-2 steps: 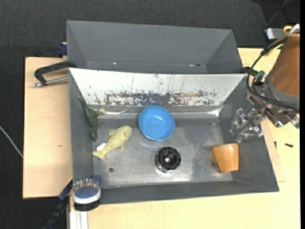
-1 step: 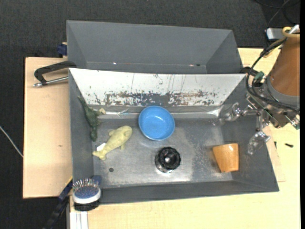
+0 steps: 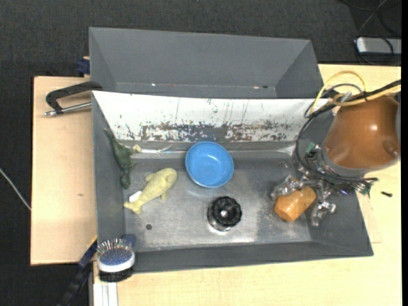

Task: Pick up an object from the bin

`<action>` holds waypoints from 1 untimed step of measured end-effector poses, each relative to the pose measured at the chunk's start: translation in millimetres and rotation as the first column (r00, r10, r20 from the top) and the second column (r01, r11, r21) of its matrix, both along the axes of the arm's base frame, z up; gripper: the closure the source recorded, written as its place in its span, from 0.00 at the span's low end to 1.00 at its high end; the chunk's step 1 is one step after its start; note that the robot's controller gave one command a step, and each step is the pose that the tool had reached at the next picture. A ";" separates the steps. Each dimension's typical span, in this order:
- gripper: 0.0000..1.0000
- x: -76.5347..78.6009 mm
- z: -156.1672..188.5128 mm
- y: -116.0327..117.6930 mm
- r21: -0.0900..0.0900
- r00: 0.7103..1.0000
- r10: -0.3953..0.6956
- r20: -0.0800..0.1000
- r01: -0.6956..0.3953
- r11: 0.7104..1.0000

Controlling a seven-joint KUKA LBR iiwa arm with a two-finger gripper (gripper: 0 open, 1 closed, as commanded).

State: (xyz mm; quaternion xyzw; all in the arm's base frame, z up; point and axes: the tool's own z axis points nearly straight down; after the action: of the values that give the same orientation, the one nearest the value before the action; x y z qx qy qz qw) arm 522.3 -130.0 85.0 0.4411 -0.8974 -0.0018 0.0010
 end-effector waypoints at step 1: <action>1.00 1.6 3.1 0.8 0.000 1.000 0.002 0.006 -0.002 1.000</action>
Offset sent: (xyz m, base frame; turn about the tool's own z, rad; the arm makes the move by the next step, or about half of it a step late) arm 0.0000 0.0000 0.0000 0.0000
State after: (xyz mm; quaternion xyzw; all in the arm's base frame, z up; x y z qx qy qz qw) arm 523.9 -129.2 88.1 0.4419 -0.8971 -0.0003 -0.0014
